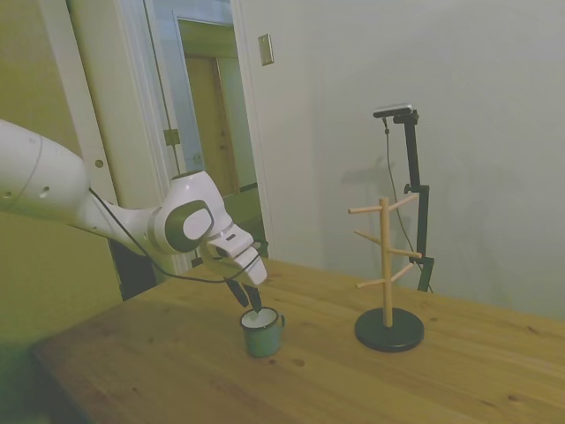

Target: Unload the mug

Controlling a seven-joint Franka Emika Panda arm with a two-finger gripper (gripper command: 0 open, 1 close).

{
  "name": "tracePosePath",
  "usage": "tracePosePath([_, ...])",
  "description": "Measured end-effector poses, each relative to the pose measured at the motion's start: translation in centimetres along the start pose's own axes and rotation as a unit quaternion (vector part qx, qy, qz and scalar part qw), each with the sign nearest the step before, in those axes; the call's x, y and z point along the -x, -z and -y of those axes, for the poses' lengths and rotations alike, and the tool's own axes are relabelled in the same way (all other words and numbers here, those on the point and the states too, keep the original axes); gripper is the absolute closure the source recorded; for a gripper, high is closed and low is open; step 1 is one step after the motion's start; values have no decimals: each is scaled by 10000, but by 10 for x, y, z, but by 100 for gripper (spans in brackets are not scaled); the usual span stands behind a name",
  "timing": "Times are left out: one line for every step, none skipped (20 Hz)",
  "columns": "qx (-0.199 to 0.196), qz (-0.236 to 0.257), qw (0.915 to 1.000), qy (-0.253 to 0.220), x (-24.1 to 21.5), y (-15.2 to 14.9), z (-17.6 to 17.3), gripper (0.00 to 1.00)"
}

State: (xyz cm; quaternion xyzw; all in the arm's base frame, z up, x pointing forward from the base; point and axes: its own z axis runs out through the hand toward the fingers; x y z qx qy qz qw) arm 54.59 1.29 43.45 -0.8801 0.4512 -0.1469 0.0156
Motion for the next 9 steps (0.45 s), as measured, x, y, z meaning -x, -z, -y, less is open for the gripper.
tracePosePath([-43,15,10000,39,3,11,1,0])
tracePosePath([-106,60,9999,95,7,22,3,0])
tracePosePath([-156,104,9997,159,11,33,4,0])
tracePosePath([-199,160,9994,235,16,45,5,0])
tracePosePath([-227,209,9990,315,22,56,5,0])
tracePosePath([-254,264,9986,386,27,66,5,0])
tracePosePath([-273,313,9981,457,32,75,5,0])
tracePosePath([-284,343,9977,508,35,82,5,0])
tracePosePath([-298,392,9974,534,38,87,4,0])
